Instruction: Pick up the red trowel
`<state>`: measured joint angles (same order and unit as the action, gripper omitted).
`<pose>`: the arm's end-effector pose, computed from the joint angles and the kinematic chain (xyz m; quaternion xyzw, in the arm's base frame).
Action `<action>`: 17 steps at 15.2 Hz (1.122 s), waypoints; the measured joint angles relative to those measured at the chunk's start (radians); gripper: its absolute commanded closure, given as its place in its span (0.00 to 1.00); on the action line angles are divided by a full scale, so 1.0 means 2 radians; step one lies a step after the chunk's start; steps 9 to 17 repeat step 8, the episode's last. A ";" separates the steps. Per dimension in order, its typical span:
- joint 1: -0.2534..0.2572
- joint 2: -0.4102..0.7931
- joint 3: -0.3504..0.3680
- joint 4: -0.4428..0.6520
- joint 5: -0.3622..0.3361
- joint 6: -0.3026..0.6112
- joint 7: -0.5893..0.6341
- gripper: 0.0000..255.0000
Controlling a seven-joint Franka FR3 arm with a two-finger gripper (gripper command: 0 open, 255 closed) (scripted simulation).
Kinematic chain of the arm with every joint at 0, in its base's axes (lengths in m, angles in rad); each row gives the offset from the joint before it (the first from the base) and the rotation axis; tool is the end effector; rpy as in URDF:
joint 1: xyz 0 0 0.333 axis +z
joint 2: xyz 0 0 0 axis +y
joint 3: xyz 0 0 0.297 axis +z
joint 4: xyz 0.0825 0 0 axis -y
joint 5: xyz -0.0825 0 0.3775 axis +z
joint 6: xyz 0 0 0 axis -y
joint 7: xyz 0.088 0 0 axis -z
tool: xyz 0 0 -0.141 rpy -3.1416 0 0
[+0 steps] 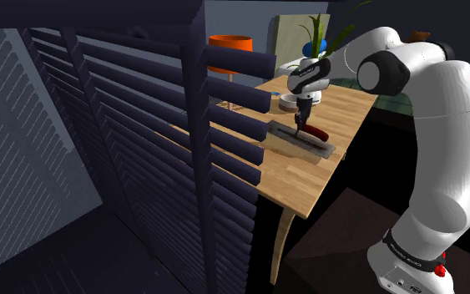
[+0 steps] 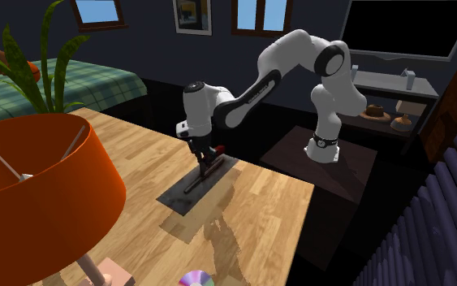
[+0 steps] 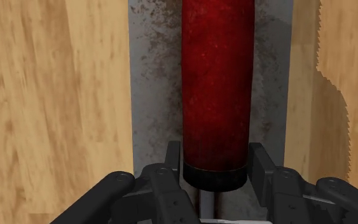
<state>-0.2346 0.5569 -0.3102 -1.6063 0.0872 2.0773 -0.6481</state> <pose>0.5804 -0.3218 0.2655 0.9974 0.0489 -0.0490 0.0202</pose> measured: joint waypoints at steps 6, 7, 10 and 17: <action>0.002 -0.019 -0.004 0.012 -0.005 -0.030 0.000 1.00; 0.002 -0.022 -0.004 0.015 -0.006 -0.036 0.000 1.00; 0.002 -0.023 -0.004 0.017 -0.007 -0.040 0.001 1.00; 0.002 -0.023 -0.004 0.017 -0.007 -0.040 0.001 1.00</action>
